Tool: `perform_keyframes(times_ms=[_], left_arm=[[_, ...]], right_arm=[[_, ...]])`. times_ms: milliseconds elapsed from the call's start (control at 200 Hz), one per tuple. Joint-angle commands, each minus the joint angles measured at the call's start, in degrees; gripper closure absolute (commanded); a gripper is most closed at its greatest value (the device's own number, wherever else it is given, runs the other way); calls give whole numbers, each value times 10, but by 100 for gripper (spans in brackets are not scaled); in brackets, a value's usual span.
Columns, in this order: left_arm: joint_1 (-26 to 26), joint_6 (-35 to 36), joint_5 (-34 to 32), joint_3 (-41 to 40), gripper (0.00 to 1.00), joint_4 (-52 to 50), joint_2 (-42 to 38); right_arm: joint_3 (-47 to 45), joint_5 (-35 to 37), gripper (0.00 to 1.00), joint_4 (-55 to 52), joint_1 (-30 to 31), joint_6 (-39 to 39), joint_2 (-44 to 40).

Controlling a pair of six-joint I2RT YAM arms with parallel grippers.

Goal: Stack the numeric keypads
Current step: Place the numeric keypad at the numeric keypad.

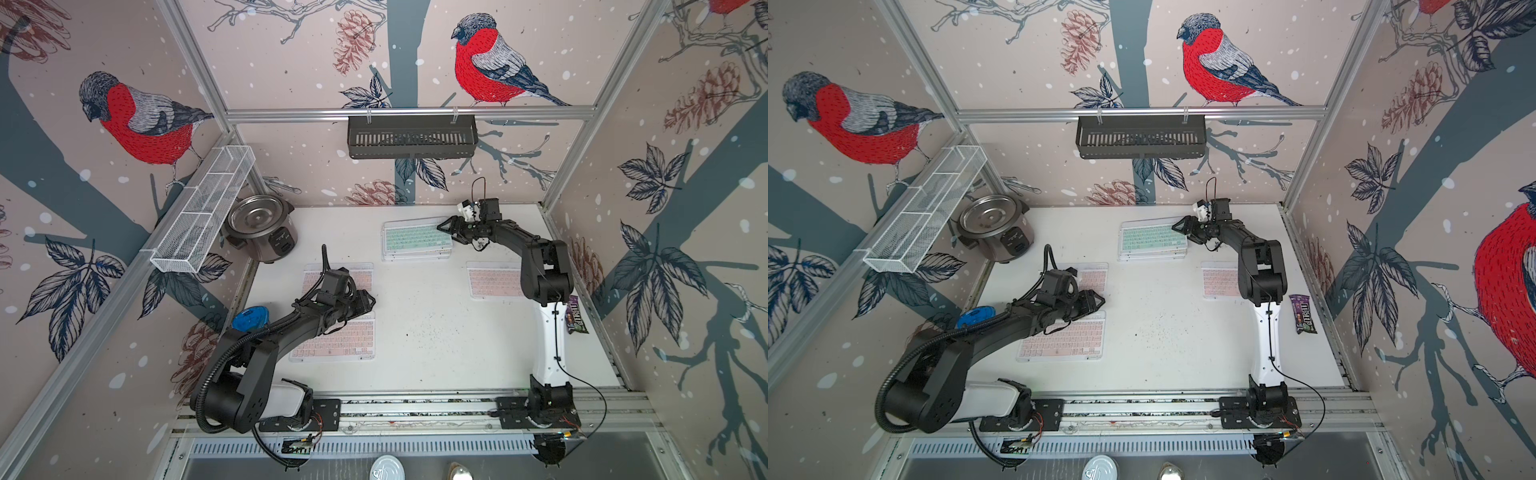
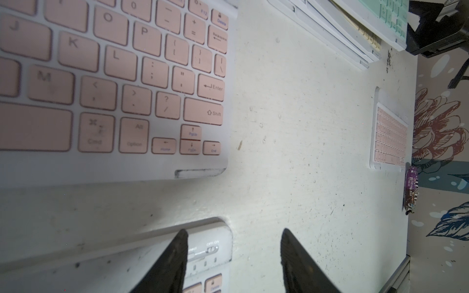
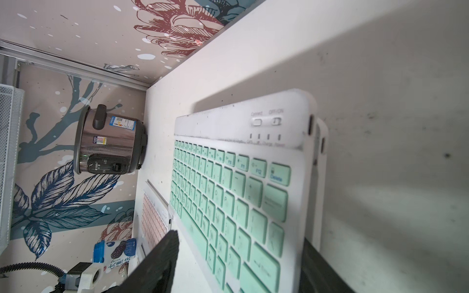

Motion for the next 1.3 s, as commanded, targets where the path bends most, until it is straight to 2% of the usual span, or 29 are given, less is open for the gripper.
perform_keyframes(times_ms=[0,545,741,991,1151,1296], left_arm=[[1,1,1,2,42,8,-1],[1,3,2,-1,41,0,-12],[-1,3,-4,-2,42,-16,-27],[-44,-10,-50,-7,42,-75,-86],[-82,-36,-69,-27,42,-104,-107],[-98,-54,-74,-60,42,-92,-117]], right_arm=[[7,21,29,-10,0,-16,2],[14,72,26,-35,-3,-32,-10],[-7,88,26,-30,-2,-35,-41],[-123,124,26,9,17,-38,-166],[-264,155,26,61,51,-24,-279],[-431,118,26,161,64,43,-382]])
